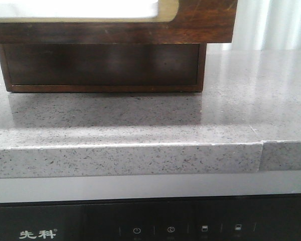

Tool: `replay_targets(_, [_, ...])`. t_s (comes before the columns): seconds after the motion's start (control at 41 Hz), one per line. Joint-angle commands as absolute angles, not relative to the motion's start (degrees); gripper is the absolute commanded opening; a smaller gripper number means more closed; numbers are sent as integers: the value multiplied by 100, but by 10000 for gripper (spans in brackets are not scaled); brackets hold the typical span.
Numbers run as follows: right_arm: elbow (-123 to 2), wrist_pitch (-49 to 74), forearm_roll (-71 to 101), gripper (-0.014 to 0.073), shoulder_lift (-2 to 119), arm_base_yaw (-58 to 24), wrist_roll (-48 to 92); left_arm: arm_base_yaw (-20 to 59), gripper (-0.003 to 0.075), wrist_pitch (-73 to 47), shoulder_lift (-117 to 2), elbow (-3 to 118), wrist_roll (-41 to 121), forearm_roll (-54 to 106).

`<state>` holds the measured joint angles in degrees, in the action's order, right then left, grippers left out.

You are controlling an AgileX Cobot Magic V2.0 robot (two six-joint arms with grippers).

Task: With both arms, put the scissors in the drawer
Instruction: 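Lower the scissors into the open drawer and open the right gripper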

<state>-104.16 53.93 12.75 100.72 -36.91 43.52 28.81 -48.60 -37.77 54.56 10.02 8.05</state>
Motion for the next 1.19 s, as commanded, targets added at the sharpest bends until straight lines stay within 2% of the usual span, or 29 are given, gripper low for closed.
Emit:
replay_targets(0.0, [-10571, 5172, 1361, 328, 9543, -3659, 4118, 2923, 472, -4370, -3791, 5667, 951, 879])
replay_targets(0.244, [-10571, 5717, 1216, 328, 8759, -3659, 3118, 2923, 472, -4370, -3791, 5667, 951, 879])
replay_targets(0.487, [-10330, 6424, 183, 328, 7705, -3659, 760, 2923, 472, -4370, -3791, 5667, 951, 879])
replay_targets(1.169, [-6208, 5355, 0, 328, 3929, -3659, 156, 2923, 472, -4370, -3791, 5667, 951, 879])
